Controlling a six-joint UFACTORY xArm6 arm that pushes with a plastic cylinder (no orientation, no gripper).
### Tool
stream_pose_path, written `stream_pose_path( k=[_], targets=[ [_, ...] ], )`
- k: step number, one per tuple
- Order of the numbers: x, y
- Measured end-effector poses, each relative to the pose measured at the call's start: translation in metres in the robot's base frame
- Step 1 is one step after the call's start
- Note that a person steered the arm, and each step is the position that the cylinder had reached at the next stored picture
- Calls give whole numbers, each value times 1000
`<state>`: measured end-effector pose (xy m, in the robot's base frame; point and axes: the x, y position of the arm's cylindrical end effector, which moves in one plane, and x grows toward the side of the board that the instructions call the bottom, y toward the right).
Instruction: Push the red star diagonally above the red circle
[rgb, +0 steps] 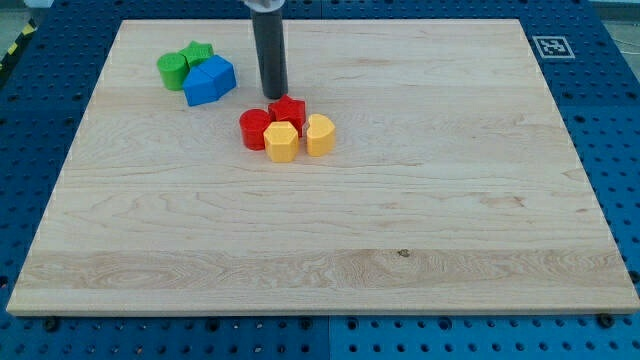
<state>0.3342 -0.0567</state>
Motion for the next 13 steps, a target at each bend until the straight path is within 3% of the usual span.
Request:
stream_pose_path(
  k=[2, 6, 7, 9, 13],
  targets=[
    [-1, 66],
    [73, 18],
    [76, 14],
    [42, 16],
    [70, -21]
  ],
)
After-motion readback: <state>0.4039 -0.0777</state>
